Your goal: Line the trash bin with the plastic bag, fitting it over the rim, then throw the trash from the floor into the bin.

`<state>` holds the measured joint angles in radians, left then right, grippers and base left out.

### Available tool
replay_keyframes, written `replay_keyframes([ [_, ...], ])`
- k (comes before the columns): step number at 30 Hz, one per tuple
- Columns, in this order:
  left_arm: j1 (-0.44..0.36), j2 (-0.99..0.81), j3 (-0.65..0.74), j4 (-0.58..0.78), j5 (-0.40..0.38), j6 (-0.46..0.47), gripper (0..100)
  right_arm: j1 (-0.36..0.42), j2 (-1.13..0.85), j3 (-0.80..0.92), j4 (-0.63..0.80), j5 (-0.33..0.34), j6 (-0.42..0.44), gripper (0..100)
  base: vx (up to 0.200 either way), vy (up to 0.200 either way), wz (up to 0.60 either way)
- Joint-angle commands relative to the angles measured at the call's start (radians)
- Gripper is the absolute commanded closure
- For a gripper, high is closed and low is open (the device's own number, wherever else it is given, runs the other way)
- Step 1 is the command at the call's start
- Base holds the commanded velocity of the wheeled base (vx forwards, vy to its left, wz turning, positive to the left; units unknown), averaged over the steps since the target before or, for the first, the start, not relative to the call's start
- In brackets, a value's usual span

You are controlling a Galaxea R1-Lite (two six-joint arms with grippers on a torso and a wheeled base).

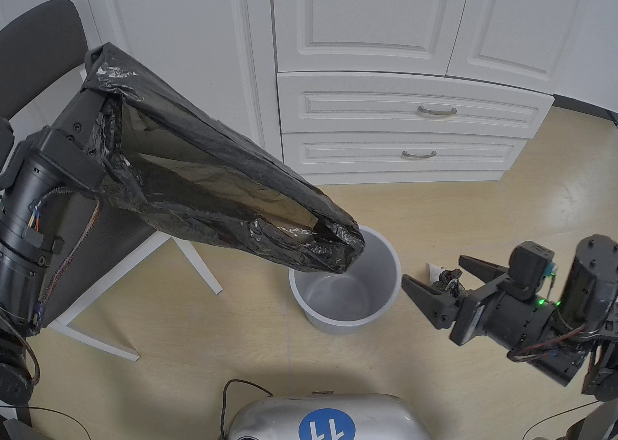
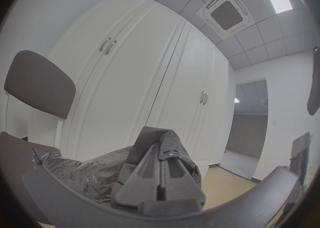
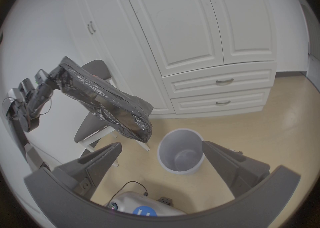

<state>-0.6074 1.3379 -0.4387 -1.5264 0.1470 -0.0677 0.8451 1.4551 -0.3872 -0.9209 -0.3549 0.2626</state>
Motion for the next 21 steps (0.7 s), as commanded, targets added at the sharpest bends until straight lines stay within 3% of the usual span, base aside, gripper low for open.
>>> replay_keyframes([
  [1,-0.084,-0.028,-0.014,0.000,0.022,0.014,100,0.034,0.176,-0.065,-0.039,-0.038,0.080,0,0.000,0.000,0.00],
  [5,-0.129,-0.029,-0.014,0.000,0.045,0.045,100,0.061,0.222,-0.107,-0.033,-0.042,0.138,0,0.000,0.000,0.00],
  [11,-0.130,-0.020,-0.012,0.000,0.048,0.046,100,0.069,0.337,-0.237,0.037,-0.039,0.115,0,0.000,0.000,0.00],
  [18,-0.130,-0.017,-0.017,0.000,0.055,0.068,100,0.032,0.439,-0.329,0.051,-0.044,0.195,0,0.000,0.000,0.00],
  [21,-0.130,-0.009,-0.017,0.000,0.057,0.074,100,0.032,0.453,-0.358,0.053,-0.091,0.227,0,0.000,0.000,0.00],
])
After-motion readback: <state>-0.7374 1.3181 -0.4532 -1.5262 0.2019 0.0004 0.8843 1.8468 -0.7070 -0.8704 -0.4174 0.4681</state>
